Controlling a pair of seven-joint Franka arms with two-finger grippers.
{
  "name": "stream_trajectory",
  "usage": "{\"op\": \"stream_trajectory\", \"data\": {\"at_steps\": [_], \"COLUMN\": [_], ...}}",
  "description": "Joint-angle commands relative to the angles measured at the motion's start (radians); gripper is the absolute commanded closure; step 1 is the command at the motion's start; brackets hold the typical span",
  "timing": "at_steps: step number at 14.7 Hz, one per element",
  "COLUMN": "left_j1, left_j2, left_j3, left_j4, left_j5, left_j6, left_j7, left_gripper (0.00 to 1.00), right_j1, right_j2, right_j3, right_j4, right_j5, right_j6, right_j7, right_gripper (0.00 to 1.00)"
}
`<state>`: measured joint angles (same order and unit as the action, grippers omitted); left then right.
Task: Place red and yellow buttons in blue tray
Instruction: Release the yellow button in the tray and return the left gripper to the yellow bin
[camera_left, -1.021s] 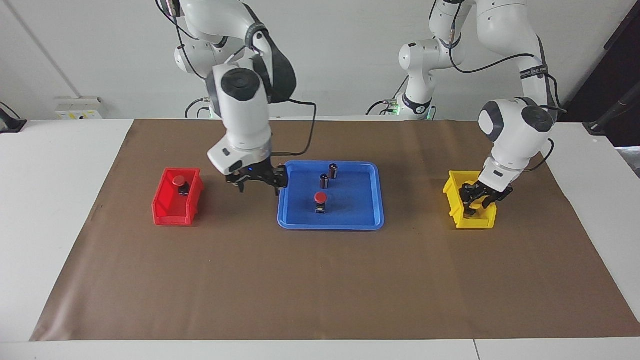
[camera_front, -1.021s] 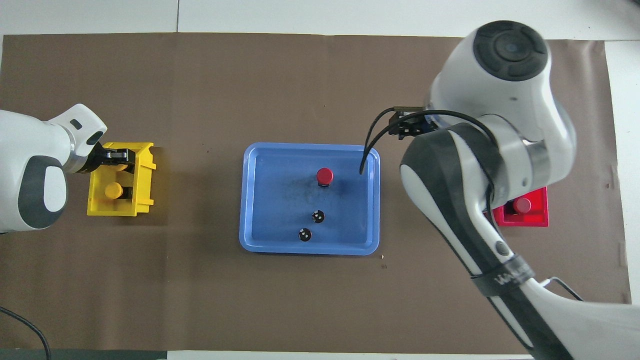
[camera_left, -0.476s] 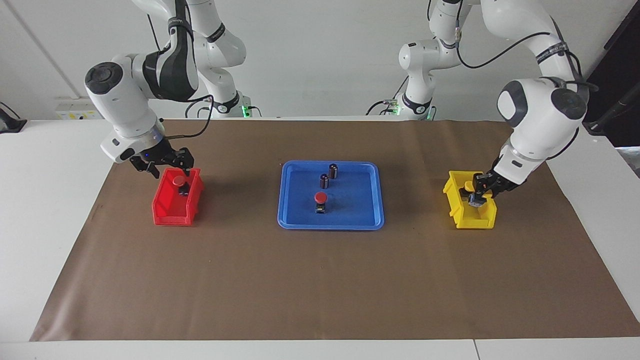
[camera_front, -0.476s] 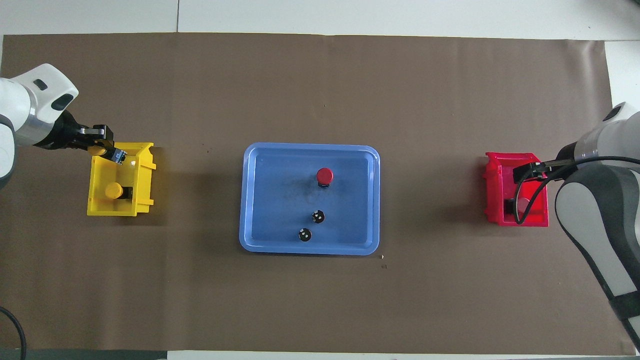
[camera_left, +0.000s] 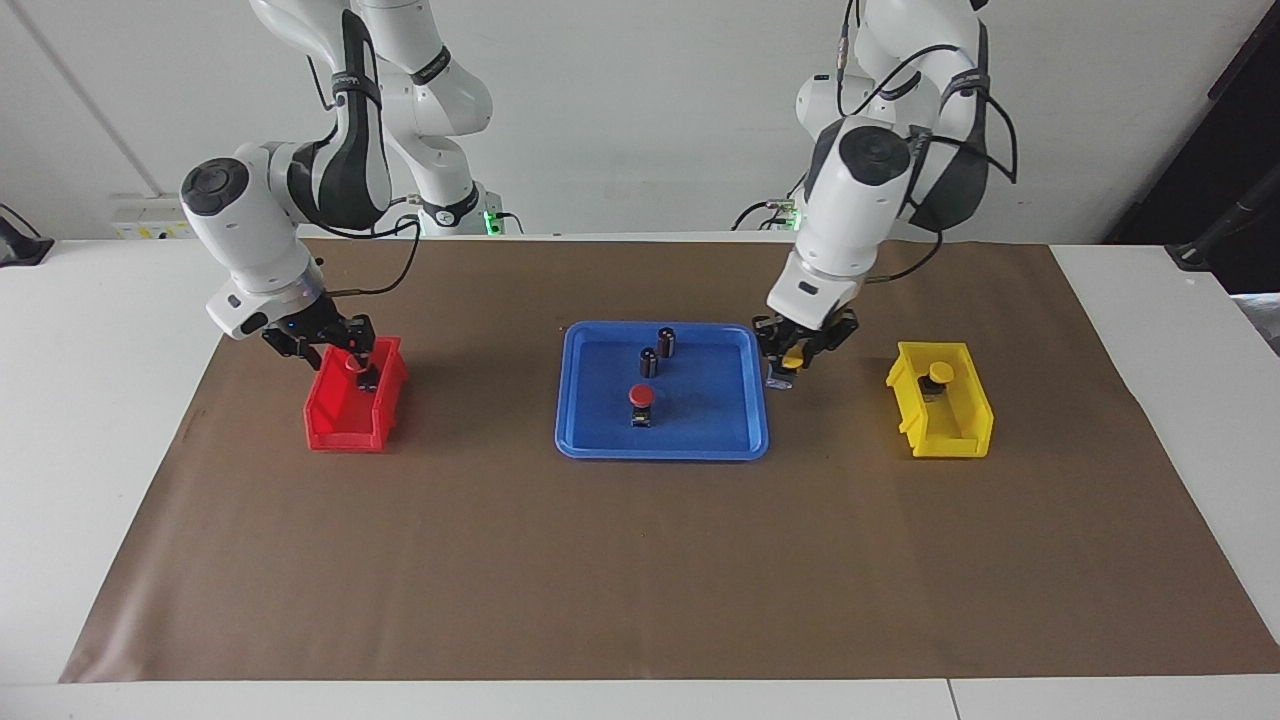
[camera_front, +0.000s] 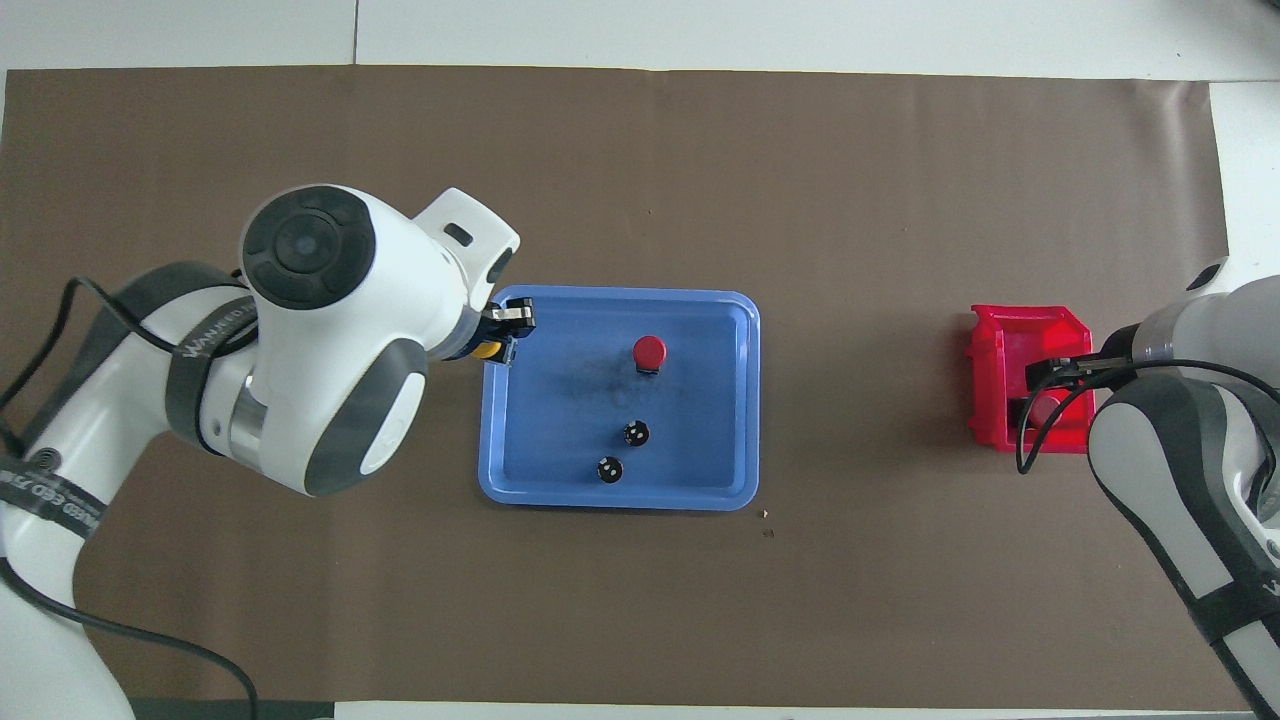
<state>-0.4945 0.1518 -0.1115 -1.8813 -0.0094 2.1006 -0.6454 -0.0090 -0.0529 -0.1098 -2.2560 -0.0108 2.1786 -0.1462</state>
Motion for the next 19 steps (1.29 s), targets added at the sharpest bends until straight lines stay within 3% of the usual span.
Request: {"op": "stream_trajectory", "data": {"at_steps": [1,6,7,8,9,10,15,19], "left_j1": [-0.084,-0.133,-0.125,-0.122,-0.122,-0.121,-0.069,0.126], "left_j2": [0.069,0.179,0.181,0.181,0.181,0.173,0.052,-0.015], "left_j3": [0.02,0.023,0.023,0.024,0.026,0.027,0.032,0.033], "left_j4": [-0.024,0.002,0.005,0.005,0.014,0.019,0.086,0.073], "left_j5": [0.014,0.025,0.026,0.032,0.055,0.069,0.065,0.054], "left_j6": [0.117,0.211,0.208,0.205,0.191,0.165,-0.069,-0.223], "left_j7": [-0.092,-0.174,-0.169,-0.166,-0.168,-0.163,-0.108,0.238], "left_gripper": [0.98,0.98,0.93,0.73,0.2,0.13,0.1,0.04], "right_j1": [-0.019,-0.016,-0.016,-0.016,-0.017,-0.017,-0.019,-0.037], "right_j2": [-0.024,-0.035,-0.035,-0.035,-0.035,-0.036,-0.042,-0.047], "right_j3": [0.01,0.01,0.009,0.009,0.009,0.009,0.009,0.009], "right_j4": [-0.042,-0.092,-0.097,-0.097,-0.097,-0.099,-0.117,-0.135], "right_j5": [0.015,0.015,0.015,0.015,0.015,0.015,0.017,0.017], "right_j6": [0.026,0.056,0.058,0.058,0.059,0.059,0.084,0.104], "right_j7": [-0.024,-0.027,-0.033,-0.041,-0.042,-0.047,-0.067,-0.093], "right_gripper": [0.36,0.37,0.37,0.37,0.37,0.37,0.37,0.37]}}
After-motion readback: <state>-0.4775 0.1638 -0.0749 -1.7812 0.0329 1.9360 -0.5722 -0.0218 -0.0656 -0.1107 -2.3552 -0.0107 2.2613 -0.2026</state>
